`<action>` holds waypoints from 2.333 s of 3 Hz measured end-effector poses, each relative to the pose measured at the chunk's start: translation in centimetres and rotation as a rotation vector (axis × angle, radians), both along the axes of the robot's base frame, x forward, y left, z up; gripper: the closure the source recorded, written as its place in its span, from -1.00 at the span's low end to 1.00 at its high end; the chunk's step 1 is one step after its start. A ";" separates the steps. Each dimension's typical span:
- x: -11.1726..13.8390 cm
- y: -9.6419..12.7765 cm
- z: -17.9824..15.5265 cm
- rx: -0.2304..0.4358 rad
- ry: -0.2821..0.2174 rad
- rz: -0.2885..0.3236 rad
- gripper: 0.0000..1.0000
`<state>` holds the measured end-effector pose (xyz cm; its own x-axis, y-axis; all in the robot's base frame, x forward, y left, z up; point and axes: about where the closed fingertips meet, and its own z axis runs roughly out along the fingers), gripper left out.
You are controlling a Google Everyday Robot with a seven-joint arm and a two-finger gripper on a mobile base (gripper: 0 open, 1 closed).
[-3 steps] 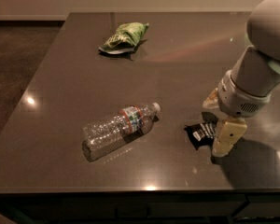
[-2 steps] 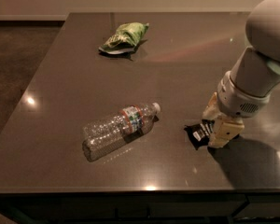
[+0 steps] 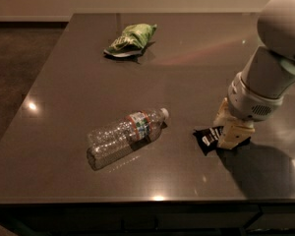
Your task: Move rxbar chocolate near green jalapeno chip bag
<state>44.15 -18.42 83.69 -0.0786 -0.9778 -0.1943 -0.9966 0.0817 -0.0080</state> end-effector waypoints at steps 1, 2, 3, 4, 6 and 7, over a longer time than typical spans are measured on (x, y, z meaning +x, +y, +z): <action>1.0 0.2 0.7 0.004 -0.001 -0.023 1.00; 3.7 0.6 1.9 0.014 -0.023 -0.070 1.00; 6.9 1.4 3.2 0.045 -0.049 -0.124 1.00; 9.9 2.1 4.7 0.089 -0.084 -0.196 1.00; 12.3 2.8 6.6 0.125 -0.132 -0.258 1.00; 14.9 2.3 6.8 0.111 -0.165 -0.317 1.00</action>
Offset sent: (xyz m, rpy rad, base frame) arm 0.0707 0.0115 0.0349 0.0278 -0.0469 -0.1296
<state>59.01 -16.10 90.47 -0.3326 -0.8822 -0.3332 -0.9078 0.3953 -0.1403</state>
